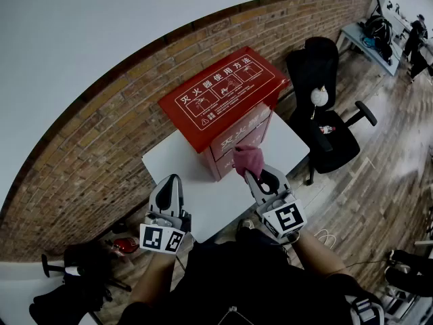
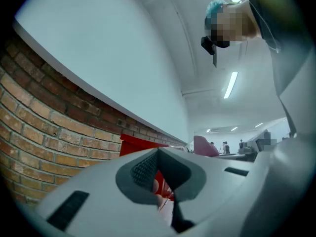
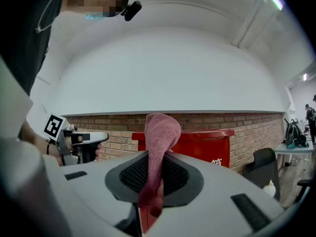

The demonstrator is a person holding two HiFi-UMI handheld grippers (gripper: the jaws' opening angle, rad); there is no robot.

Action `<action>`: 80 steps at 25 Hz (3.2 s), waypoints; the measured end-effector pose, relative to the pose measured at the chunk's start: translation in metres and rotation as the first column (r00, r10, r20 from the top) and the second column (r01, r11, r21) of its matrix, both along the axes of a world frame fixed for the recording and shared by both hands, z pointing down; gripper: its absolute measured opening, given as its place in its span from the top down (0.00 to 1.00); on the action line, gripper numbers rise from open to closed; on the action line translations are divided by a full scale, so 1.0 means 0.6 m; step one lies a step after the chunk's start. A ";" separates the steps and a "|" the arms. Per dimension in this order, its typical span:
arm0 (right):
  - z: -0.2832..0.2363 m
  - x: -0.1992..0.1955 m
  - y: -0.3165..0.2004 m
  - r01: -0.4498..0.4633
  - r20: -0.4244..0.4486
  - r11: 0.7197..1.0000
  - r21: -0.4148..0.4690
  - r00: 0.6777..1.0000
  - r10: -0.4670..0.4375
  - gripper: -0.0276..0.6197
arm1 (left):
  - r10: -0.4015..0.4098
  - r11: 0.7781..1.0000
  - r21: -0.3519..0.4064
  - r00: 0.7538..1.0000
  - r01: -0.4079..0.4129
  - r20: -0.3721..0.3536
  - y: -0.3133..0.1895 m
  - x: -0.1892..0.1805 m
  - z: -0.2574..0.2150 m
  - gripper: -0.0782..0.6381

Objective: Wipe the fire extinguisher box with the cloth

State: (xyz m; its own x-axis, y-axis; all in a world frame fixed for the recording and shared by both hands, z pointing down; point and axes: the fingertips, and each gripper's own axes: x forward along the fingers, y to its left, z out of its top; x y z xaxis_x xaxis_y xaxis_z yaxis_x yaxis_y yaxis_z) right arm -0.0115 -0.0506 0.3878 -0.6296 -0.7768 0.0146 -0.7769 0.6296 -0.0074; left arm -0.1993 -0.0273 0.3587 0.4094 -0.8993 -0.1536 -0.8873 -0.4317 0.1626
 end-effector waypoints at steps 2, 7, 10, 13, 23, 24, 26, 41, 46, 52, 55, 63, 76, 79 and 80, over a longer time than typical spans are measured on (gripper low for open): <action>0.004 0.005 -0.001 0.011 0.004 1.000 -0.001 1.000 -0.011 0.85 | -0.009 1.000 0.003 1.000 0.009 0.001 0.001 0.008 0.003 0.82; 0.010 0.003 0.000 0.062 0.013 0.998 -0.005 0.998 -0.062 0.85 | -0.043 0.999 -0.004 0.999 0.043 0.000 0.010 0.020 0.012 0.82; 0.016 -0.012 0.000 0.101 0.027 0.995 0.000 0.995 -0.101 0.85 | -0.056 0.998 -0.023 0.998 0.056 -0.003 0.020 0.027 0.024 0.82; 0.028 -0.031 -0.006 0.127 0.029 0.992 -0.003 0.991 -0.127 0.85 | -0.051 0.998 -0.045 0.999 0.051 -0.001 0.028 0.037 0.038 0.82; 0.059 -0.110 -0.032 0.217 -0.026 0.976 0.021 0.976 -0.217 0.85 | -0.168 0.984 -0.064 0.986 0.169 0.014 0.061 0.001 0.050 0.82; 0.061 -0.116 -0.034 0.220 -0.036 0.975 0.027 0.975 -0.219 0.85 | -0.178 0.982 -0.067 0.984 0.179 0.016 0.065 -0.003 0.052 0.82; 0.068 -0.126 -0.043 0.221 -0.047 0.975 0.032 0.974 -0.220 0.85 | -0.194 0.978 -0.078 0.981 0.195 0.015 0.072 -0.011 0.057 0.82; 0.082 -0.100 -0.115 0.161 -0.046 0.986 0.048 0.986 -0.158 0.85 | -0.258 0.957 -0.135 0.966 0.256 0.004 0.088 -0.037 0.085 0.82; 0.082 -0.080 -0.128 0.132 -0.038 0.990 0.044 0.991 -0.131 0.85 | -0.238 0.962 -0.135 0.971 0.237 0.004 0.070 -0.026 0.084 0.82; 0.072 -0.050 -0.151 0.093 -0.030 0.994 0.048 0.995 -0.092 0.85 | -0.210 0.969 -0.133 0.978 0.210 0.008 0.046 -0.010 0.085 0.82; 0.072 -0.034 -0.162 0.074 -0.033 0.996 0.050 0.997 -0.072 0.85 | -0.194 0.972 -0.132 0.981 0.194 0.013 0.037 0.000 0.084 0.82; 0.069 -0.003 -0.183 0.034 -0.040 0.998 0.056 0.999 -0.032 0.85 | -0.174 0.975 -0.135 0.984 0.175 0.019 0.022 0.011 0.084 0.82; 0.078 0.044 -0.215 -0.018 -0.067 0.998 0.061 0.998 0.022 0.85 | -0.165 0.977 -0.136 0.986 0.166 0.019 0.015 0.019 0.088 0.82; 0.075 0.055 -0.222 -0.025 -0.073 0.997 0.071 0.997 0.030 0.85 | -0.166 0.976 -0.137 0.986 0.167 0.020 0.015 0.021 0.090 0.82; 0.075 0.061 -0.226 -0.029 -0.075 0.997 0.074 0.997 0.034 0.85 | -0.166 0.976 -0.139 0.986 0.167 0.021 0.014 0.023 0.092 0.82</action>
